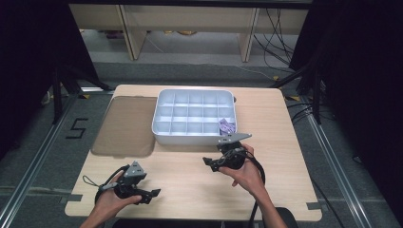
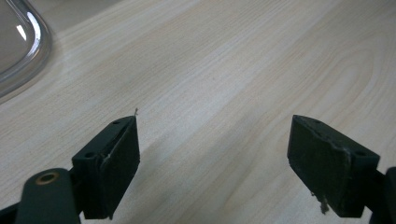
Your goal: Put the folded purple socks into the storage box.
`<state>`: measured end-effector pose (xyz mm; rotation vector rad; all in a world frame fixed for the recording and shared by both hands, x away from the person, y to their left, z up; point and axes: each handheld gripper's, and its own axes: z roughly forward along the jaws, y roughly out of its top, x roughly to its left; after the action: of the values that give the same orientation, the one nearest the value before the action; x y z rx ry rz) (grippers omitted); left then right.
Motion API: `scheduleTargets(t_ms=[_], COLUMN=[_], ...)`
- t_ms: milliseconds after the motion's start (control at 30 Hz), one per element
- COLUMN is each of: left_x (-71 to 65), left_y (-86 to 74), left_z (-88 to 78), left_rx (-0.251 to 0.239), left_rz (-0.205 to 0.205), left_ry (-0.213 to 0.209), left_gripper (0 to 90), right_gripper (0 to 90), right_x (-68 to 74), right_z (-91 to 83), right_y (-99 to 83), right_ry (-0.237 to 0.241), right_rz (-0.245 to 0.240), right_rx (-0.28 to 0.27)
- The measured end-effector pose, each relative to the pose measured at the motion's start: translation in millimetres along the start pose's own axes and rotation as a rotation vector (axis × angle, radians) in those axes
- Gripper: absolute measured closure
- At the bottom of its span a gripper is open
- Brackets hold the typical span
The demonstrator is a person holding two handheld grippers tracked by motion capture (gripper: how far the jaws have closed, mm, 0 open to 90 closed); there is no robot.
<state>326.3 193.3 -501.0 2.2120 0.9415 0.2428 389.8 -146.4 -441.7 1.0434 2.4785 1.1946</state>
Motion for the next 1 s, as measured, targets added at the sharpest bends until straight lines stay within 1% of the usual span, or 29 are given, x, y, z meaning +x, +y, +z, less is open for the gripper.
scheduleTargets(t_ms=[33,67,100,133,167,200,233,267,300,333,367,400,433,467,500,567,600,633,667,700,733,767,800,833,867,900,933,967,1000], left_x=[-0.4,-0.1,-0.2,-0.2,-0.7,-0.4,-1.4,-1.9,-1.8,-1.2,-1.9,-1.9,-3.0,-3.0,-3.1,-3.2,-2.7,-3.1,-2.5,-2.5,-2.2,-3.1,-3.4,-3.3,-4.0,-3.9,-4.2,-4.6,-4.4], left_y=[-0.1,-0.1,-0.2,-0.2,-0.2,-0.2,-0.4,-0.5,-0.4,-0.5,-0.6,-0.5,-0.8,-0.7,-0.6,-0.5,-0.3,-0.4,-0.3,-0.1,0.1,-0.1,0.0,-0.1,-0.2,-0.1,-0.2,-0.2,0.1], left_z=[0.5,0.6,0.6,0.6,0.8,0.3,1.1,1.4,1.6,1.8,1.8,1.7,2.3,1.9,1.8,1.7,1.3,1.6,1.4,1.4,0.6,1.1,0.7,0.7,1.1,0.6,1.5,1.4,0.9], left_rx=[-0.005,-0.005,-0.006,-0.005,-0.008,0.001,-0.003,0.001,0.002,0.006,0.003,0.005,0.001,0.000,-0.002,-0.003,0.000,-0.003,0.002,-0.001,0.003,-0.005,-0.005,-0.006,-0.010,-0.005,-0.008,-0.007,-0.004], left_rz=[-0.006,-0.003,-0.004,-0.003,-0.006,0.006,-0.007,-0.009,0.003,0.016,0.012,0.016,-0.004,-0.001,-0.001,0.000,0.014,0.011,0.016,0.018,0.025,0.010,0.006,0.006,-0.004,0.005,-0.001,-0.001,0.011], left_ry=[0.001,0.008,0.008,0.008,0.002,-0.003,-0.005,-0.007,-0.006,0.003,-0.006,-0.006,-0.006,-0.005,-0.004,-0.004,-0.004,-0.005,0.002,-0.001,-0.008,-0.007,-0.007,-0.002,-0.006,-0.012,-0.003,-0.013,-0.011], left_gripper=[16.4,16.4,16.4,16.4,16.4,16.4,16.4,16.4,16.5,16.6,16.8,16.8,16.8,16.8,16.8,16.8,16.8,16.9,17.0,17.0,17.0,17.0,17.0,17.0,17.0,17.0,17.0,17.0,17.0], right_gripper=[26.2,26.2,26.2,25.9,25.8,25.7,25.2,24.9,24.8,24.6,24.3,24.1,23.6,23.4,23.4,23.0,22.6,22.5,22.5,22.3,22.2,22.0,21.7,21.4,21.3,21.1,20.9,20.6,20.2], right_x=[1.2,0.9,1.4,2.9,2.4,2.7,3.3,4.5,3.5,3.8,3.8,4.9,5.3,4.9,5.5,6.2,7.3,7.2,7.3,6.5,6.0,5.8,7.0,5.4,5.0,5.6,6.2,5.6,6.4], right_z=[-0.5,0.0,1.5,1.0,1.1,1.4,2.1,4.5,3.0,4.3,4.1,4.3,6.3,5.0,5.0,4.5,5.5,4.6,6.0,4.0,3.4,2.6,3.2,1.0,0.6,-1.1,-1.8,-1.9,-2.7], right_y=[-1.2,-2.5,-4.3,-5.4,-6.4,-7.7,-9.0,-11.0,-11.3,-13.0,-14.0,-15.9,-17.5,-18.5,-19.6,-23.0,-25.1,-26.4,-28.9,-29.9,-31.2,-32.9,-35.2,-35.8,-37.3,-38.8,-40.3,-41.9,-43.7], right_ry=[-0.005,-0.004,0.011,0.001,-0.002,-0.003,0.001,-0.002,0.008,0.006,0.013,0.010,0.006,0.010,0.022,0.012,0.010,0.015,0.010,0.011,0.022,0.018,0.014,0.021,0.029,0.022,0.019,0.022,0.019], right_rz=[0.006,0.000,0.004,0.011,-0.004,-0.004,-0.006,-0.006,-0.024,-0.027,-0.030,-0.021,-0.024,-0.031,-0.031,-0.018,-0.009,-0.010,-0.011,-0.016,-0.017,-0.016,0.002,-0.017,-0.021,-0.013,-0.003,-0.013,-0.003], right_rx=[0.003,0.008,0.001,0.007,0.013,0.011,0.011,-0.015,0.013,0.005,0.014,0.016,0.003,0.020,0.019,0.023,0.012,0.023,0.005,0.027,0.024,0.019,0.000,0.012,0.006,0.008,0.008,0.005,0.010])
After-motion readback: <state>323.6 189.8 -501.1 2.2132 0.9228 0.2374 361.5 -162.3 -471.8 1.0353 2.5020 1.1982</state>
